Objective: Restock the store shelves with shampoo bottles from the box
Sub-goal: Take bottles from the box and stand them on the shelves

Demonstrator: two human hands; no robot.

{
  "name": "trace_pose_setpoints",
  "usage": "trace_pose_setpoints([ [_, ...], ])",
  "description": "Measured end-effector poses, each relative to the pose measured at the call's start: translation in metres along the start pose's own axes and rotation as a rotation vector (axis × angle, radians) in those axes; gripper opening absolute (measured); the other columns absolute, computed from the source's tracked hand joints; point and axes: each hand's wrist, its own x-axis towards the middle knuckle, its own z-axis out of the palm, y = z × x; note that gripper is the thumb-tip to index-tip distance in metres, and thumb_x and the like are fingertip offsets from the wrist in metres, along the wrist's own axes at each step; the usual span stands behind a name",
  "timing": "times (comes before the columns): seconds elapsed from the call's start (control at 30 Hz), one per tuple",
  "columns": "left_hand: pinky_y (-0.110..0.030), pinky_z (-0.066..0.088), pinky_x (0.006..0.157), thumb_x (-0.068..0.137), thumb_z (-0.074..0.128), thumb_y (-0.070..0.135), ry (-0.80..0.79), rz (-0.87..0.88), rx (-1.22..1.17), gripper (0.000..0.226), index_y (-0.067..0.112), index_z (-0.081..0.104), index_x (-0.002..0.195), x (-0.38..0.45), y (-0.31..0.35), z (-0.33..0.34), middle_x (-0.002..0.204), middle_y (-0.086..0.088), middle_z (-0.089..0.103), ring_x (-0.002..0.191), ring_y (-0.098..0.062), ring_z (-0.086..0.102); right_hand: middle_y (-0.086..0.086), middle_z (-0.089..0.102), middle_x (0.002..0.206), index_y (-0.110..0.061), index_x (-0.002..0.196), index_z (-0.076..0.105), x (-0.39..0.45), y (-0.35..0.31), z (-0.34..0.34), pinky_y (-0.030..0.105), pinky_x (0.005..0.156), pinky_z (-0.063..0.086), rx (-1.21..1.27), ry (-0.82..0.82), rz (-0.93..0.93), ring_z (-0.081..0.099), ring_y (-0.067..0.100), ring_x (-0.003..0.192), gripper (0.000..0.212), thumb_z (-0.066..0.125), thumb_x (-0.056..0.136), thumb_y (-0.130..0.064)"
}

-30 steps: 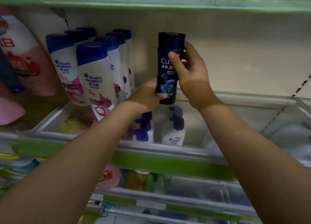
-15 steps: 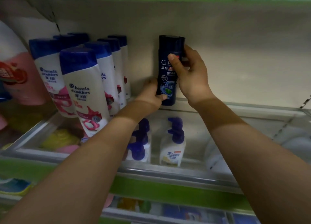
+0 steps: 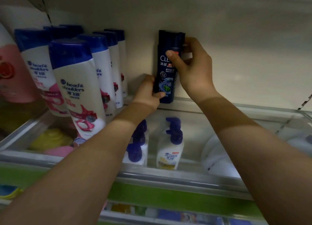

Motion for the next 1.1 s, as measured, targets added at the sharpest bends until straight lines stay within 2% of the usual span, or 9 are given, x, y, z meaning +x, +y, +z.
trace_pose_setpoints([
  [0.1, -0.028, 0.039, 0.096, 0.091, 0.057, 0.004, 0.006, 0.007, -0.022, 0.039, 0.004, 0.042, 0.127, 0.001, -0.003, 0.001, 0.127, -0.011, 0.054, 0.119, -0.023, 0.05, 0.001, 0.064, 0.105, -0.013, 0.116, 0.061, 0.006, -0.002, -0.004, 0.043, 0.081, 0.055, -0.131, 0.006, -0.069, 0.064, 0.019, 0.09, 0.041, 0.068, 0.086, -0.04],
  [0.37, -0.034, 0.042, 0.098, 0.089, 0.06, 0.009, 0.039, 0.068, 0.078, 0.037, 0.005, 0.045, 0.123, 0.003, -0.006, 0.003, 0.123, -0.012, 0.055, 0.115, -0.024, 0.053, 0.0, 0.065, 0.095, -0.009, 0.111, 0.061, 0.009, -0.002, -0.008, 0.041, 0.08, 0.055, -0.169, -0.009, -0.017, 0.064, 0.018, 0.087, 0.042, 0.071, 0.085, -0.04],
  [0.47, -0.043, 0.043, 0.101, 0.087, 0.064, 0.011, 0.069, 0.094, 0.139, 0.042, 0.004, 0.045, 0.123, 0.006, -0.009, 0.003, 0.124, -0.015, 0.053, 0.115, -0.027, 0.052, -0.004, 0.063, 0.092, -0.009, 0.112, 0.06, 0.007, -0.002, -0.006, 0.029, 0.077, 0.055, -0.134, -0.009, 0.013, 0.063, 0.014, 0.085, 0.04, 0.069, 0.086, -0.039],
  [0.53, -0.04, 0.044, 0.1, 0.086, 0.065, 0.011, 0.074, 0.076, 0.11, 0.044, 0.004, 0.043, 0.123, 0.004, -0.008, 0.003, 0.123, -0.015, 0.052, 0.114, -0.026, 0.053, -0.01, 0.059, 0.09, -0.01, 0.117, 0.058, 0.003, -0.002, -0.006, 0.011, 0.071, 0.05, -0.094, -0.033, 0.051, 0.059, 0.004, 0.08, 0.04, 0.068, 0.088, -0.036],
  [0.6, -0.035, 0.045, 0.098, 0.086, 0.066, 0.011, 0.08, 0.05, 0.064, 0.046, 0.004, 0.04, 0.123, 0.001, -0.006, 0.003, 0.123, -0.014, 0.052, 0.113, -0.024, 0.053, -0.01, 0.058, 0.094, -0.011, 0.123, 0.055, -0.003, -0.002, -0.011, 0.005, 0.071, 0.046, -0.072, -0.073, 0.082, 0.057, -0.002, 0.081, 0.043, 0.068, 0.088, -0.033],
  [0.73, -0.02, 0.038, 0.082, 0.084, 0.069, 0.015, 0.114, 0.006, -0.003, 0.057, 0.003, 0.035, 0.129, -0.008, 0.004, 0.002, 0.115, -0.007, 0.048, 0.104, -0.015, 0.049, -0.002, 0.062, 0.108, -0.018, 0.126, 0.054, -0.013, -0.004, -0.032, 0.01, 0.073, 0.048, -0.05, -0.079, 0.16, 0.06, 0.008, 0.092, 0.046, 0.069, 0.087, -0.038],
  [0.8, -0.02, 0.037, 0.082, 0.085, 0.068, 0.019, 0.099, 0.001, -0.005, 0.059, 0.005, 0.034, 0.131, -0.019, 0.01, 0.0, 0.119, -0.006, 0.045, 0.104, -0.014, 0.047, -0.002, 0.062, 0.109, -0.019, 0.126, 0.054, -0.02, -0.007, -0.042, 0.016, 0.074, 0.05, -0.043, -0.049, 0.214, 0.06, 0.009, 0.091, 0.045, 0.066, 0.089, -0.04],
  [0.97, -0.02, 0.041, 0.084, 0.086, 0.067, 0.02, 0.064, 0.0, -0.096, 0.054, 0.013, 0.039, 0.132, -0.061, 0.032, -0.011, 0.126, -0.003, 0.049, 0.107, -0.011, 0.05, -0.002, 0.065, 0.107, -0.018, 0.118, 0.059, -0.051, -0.022, -0.052, 0.042, 0.086, 0.056, -0.06, -0.106, 0.278, 0.064, 0.019, 0.095, 0.038, 0.063, 0.09, -0.043],
  [1.1, -0.008, 0.041, 0.077, 0.088, 0.064, 0.015, 0.061, 0.013, -0.217, 0.039, 0.015, 0.049, 0.124, -0.106, 0.046, -0.028, 0.119, 0.002, 0.057, 0.11, -0.01, 0.055, -0.004, 0.067, 0.105, -0.023, 0.107, 0.064, -0.082, -0.045, -0.055, 0.046, 0.09, 0.054, -0.019, -0.115, 0.312, 0.066, 0.019, 0.098, 0.025, 0.062, 0.091, -0.042],
])
